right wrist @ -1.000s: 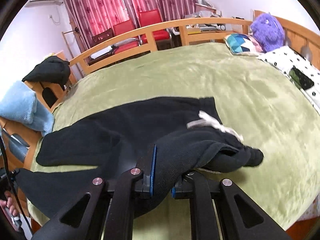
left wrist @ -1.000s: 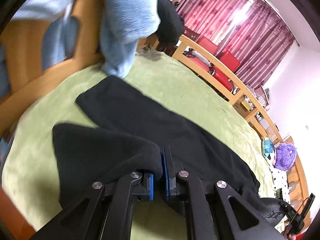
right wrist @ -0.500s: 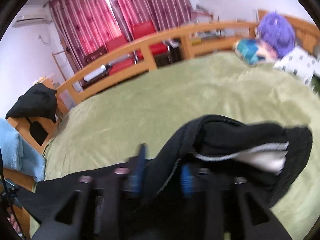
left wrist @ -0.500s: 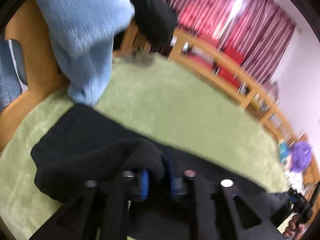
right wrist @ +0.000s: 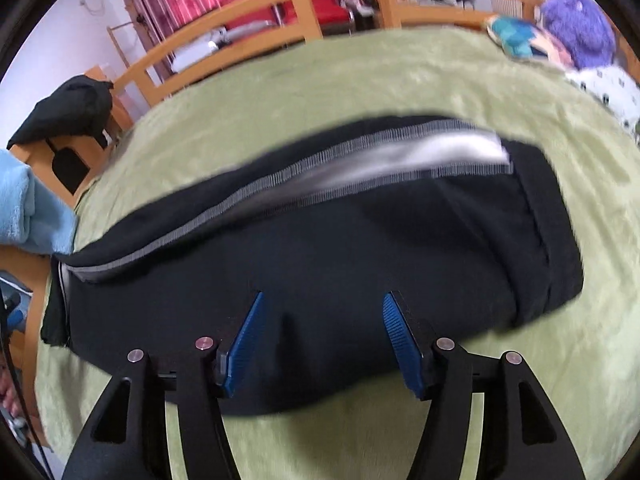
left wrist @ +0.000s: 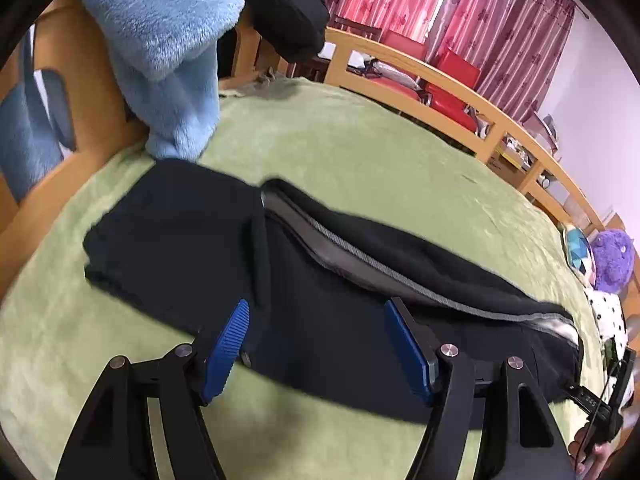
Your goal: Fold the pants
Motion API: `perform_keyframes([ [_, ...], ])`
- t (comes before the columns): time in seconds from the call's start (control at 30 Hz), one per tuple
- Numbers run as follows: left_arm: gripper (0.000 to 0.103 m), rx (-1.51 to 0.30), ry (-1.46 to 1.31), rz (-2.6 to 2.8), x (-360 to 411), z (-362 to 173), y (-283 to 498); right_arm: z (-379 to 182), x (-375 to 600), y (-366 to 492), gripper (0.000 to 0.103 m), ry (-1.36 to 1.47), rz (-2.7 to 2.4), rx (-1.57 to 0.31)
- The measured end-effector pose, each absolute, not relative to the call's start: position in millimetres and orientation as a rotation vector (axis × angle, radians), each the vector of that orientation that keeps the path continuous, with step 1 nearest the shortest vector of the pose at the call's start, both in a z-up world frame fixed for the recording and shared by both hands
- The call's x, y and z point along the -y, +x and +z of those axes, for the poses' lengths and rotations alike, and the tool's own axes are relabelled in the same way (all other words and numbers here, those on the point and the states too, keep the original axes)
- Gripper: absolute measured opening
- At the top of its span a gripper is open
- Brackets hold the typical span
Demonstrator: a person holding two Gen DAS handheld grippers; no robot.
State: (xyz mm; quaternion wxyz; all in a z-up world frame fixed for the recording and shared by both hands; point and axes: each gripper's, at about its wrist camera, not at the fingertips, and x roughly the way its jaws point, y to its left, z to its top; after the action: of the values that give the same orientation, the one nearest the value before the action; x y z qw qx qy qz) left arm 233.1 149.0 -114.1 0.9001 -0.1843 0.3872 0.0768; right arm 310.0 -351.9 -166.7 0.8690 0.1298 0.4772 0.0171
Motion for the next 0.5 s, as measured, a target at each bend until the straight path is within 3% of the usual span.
perform_keyframes([
  [0.3,0.067,-0.932,-0.463,0.154,-124,-177,233,-189,361,284,0.061,0.321,-0.030,-1.055],
  [0.4,0.067,-0.959,-0.477,0.158,-122,-197,240,-191,363,283,0.069,0.292,-0.056,-1.046],
  [0.5,0.068,-0.981,-0.467,0.159,-120,-211,247,-202,365,284,0.069,0.305,-0.067,-1.035],
])
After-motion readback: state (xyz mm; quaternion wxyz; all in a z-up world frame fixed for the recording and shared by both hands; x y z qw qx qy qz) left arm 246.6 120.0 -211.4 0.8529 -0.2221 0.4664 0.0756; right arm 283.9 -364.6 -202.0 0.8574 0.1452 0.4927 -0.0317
